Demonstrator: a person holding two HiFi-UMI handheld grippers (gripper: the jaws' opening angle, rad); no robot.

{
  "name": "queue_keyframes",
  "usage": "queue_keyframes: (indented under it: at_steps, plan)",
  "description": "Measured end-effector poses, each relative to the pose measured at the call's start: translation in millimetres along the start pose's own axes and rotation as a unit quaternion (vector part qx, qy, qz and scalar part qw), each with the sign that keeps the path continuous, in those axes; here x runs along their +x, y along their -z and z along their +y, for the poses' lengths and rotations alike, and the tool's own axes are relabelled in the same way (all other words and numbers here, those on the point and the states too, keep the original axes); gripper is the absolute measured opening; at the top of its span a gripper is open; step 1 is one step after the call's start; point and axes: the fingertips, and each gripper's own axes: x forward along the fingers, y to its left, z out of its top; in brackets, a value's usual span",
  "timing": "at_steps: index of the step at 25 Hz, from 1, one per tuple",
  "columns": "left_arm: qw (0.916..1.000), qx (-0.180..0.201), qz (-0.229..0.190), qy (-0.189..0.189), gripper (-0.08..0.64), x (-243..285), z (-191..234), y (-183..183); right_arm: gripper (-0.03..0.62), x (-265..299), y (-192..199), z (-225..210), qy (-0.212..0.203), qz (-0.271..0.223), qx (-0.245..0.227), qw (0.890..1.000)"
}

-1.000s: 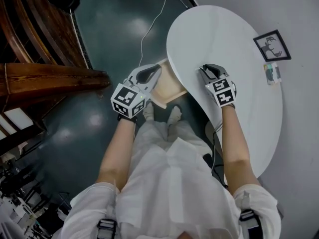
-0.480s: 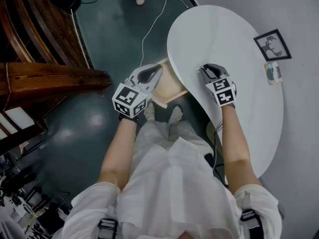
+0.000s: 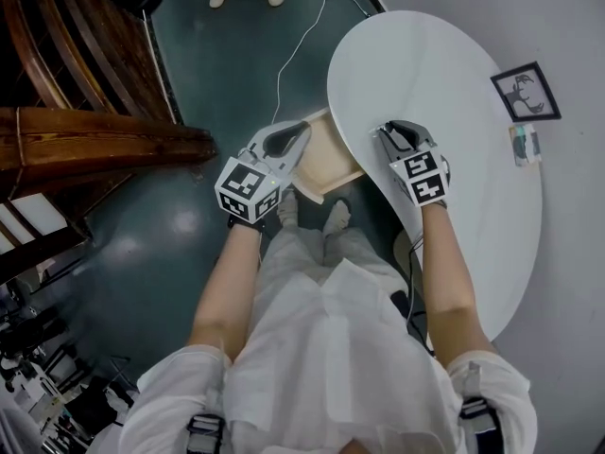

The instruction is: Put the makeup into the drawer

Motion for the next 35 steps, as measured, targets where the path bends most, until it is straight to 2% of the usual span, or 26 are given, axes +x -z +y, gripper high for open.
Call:
queue_keyframes:
  at_steps: [12, 22, 28, 35]
  plan:
    - [0.9993, -0.021, 0.005, -0.032, 0.018, -40.9, 36.6, 19.5, 0.094, 51.6, -47.3, 79.0, -0.047, -0.021, -0.015, 0.999]
    - [0.9983, -0.033, 0.018, -0.043, 0.018, -66.3, 72.7, 43.4, 0.094, 104.2, -44.3, 120.9, -0.064, -0.002, -0.007, 0.998]
    - [0.9984, -0.035, 0.026, -0.035, 0.018, -65.3, 88.8, 57.8, 0.094, 128.2, -46.7, 127.6, -0.026, 0.008, -0.054, 0.998]
    - [0.9984, -0.039, 0.032, -0.025, 0.018, -69.7, 101.1, 72.7, 0.094, 141.2, -58.0, 132.2, -0.003, -0.001, -0.012, 1.0]
